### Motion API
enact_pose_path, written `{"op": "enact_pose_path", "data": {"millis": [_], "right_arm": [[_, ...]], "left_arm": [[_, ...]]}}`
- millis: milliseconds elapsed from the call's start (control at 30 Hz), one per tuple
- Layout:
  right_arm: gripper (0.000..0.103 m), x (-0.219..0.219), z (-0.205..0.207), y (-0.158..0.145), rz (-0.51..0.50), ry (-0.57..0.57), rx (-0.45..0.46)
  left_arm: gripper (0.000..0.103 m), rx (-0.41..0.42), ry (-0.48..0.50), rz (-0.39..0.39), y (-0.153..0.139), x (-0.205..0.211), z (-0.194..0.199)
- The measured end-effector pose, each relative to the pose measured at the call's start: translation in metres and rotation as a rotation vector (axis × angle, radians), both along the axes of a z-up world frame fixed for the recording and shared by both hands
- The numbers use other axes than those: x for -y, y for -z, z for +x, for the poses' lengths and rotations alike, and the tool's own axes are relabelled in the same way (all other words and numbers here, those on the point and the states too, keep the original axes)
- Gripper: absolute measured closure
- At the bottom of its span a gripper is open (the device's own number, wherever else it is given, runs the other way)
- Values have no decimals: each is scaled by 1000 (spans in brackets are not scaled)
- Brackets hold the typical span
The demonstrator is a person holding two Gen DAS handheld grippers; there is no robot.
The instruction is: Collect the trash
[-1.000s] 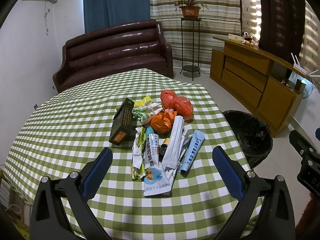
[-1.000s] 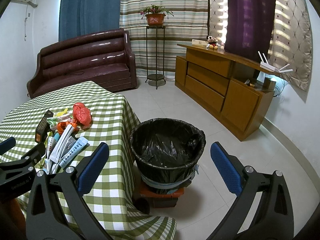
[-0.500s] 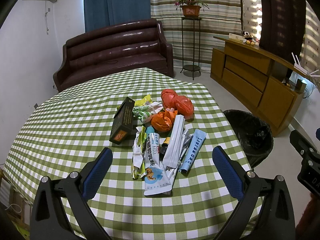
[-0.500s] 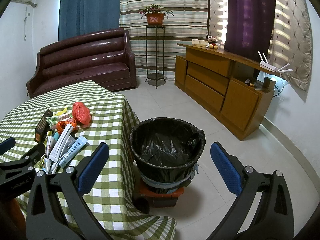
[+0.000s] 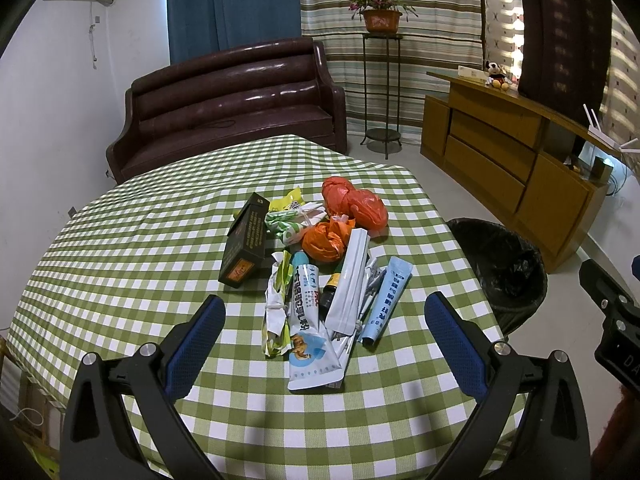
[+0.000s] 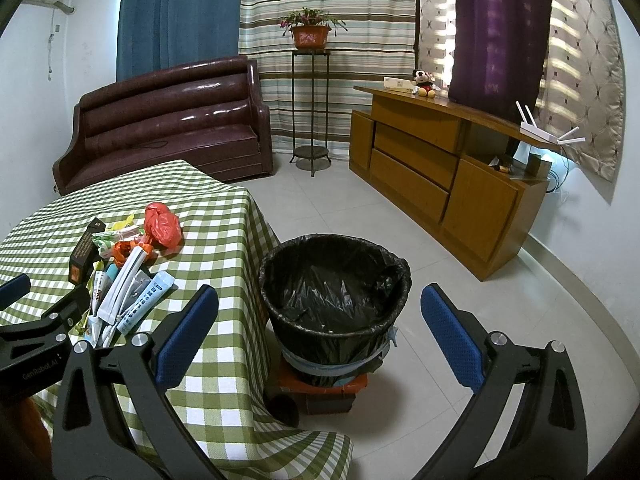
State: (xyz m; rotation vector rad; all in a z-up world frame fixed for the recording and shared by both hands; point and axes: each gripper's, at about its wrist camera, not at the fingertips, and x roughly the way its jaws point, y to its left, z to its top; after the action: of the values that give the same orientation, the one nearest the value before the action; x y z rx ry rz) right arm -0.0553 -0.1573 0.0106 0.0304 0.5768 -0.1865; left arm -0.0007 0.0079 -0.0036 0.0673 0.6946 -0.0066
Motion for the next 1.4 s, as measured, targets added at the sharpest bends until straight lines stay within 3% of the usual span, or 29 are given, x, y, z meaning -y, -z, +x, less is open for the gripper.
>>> {"op": "enact_pose_path", "data": {"millis": [1033, 1400], "right_arm": [[4, -1, 1, 1, -2, 1, -6], [4, -25, 8, 15, 1, -29, -64]], "left_arm": [[5, -14, 8, 2, 4, 0, 2], [6, -49, -35, 34, 15, -45, 8]]}}
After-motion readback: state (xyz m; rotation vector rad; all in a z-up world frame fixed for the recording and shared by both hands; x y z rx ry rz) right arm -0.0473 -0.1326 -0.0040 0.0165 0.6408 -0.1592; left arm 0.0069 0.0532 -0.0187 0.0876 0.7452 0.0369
